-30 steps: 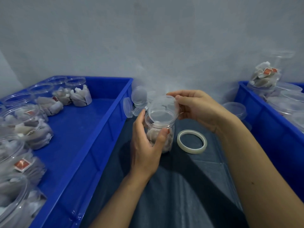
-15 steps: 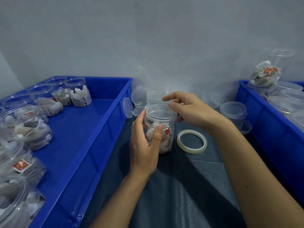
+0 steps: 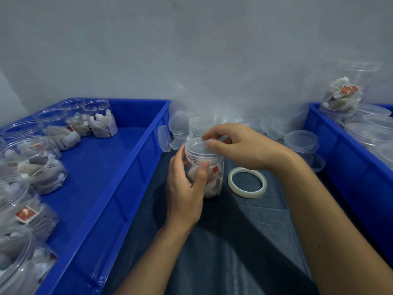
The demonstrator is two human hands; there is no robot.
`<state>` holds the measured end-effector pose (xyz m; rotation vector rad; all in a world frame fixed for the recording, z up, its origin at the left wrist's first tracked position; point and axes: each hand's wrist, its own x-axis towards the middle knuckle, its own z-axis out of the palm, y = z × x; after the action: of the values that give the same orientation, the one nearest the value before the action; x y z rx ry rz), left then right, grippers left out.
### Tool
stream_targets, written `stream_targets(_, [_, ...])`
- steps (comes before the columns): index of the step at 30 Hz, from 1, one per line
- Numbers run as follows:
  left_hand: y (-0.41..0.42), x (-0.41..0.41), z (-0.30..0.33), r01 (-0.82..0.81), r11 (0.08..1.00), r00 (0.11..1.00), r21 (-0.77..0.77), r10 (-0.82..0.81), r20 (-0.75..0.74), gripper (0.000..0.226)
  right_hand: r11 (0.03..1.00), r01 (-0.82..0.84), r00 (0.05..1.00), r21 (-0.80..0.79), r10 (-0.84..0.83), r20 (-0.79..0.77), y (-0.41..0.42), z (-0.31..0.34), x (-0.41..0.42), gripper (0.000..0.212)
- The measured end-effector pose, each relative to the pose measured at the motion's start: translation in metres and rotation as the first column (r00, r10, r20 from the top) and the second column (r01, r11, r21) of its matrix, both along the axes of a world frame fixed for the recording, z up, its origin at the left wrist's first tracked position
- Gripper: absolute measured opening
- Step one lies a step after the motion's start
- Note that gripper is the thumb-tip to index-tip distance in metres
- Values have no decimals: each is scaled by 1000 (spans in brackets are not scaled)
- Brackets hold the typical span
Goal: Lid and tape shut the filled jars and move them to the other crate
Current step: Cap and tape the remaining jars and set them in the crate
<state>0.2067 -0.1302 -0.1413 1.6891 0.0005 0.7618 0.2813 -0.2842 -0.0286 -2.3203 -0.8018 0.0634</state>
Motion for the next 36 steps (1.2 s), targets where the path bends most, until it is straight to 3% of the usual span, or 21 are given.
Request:
stream_targets(17, [0,-1,0,4,999,999,40,-3,-41,67,996,6,995,-94,4,100,0,3,-5,27])
stream_targets(22, [-1,0,1,95,993,992,69,-89,-88,83,997,10,997,-79,-4,75,1,5,-11,61])
stream_targets(25, [2,1,0,54,991,996,125,-45,-76,90,997,0,997,-80,7,80,1,6,-14,68])
stream_targets(28, [2,-1,-2,-28,982,999,187,30,-9,94,999,-38,999,-31,39,34,-2,10,-13,62])
stream_targets(31, [0,-5,2,-165,943,986,288,155,59,98,994,-103,994,32,104,-33,-7,13,-12,43])
stream_targets(36, [-2,-10,7,-132,933,991,336,122,52,100,986,-150,983,77,157,-93,-14,16,-12,39])
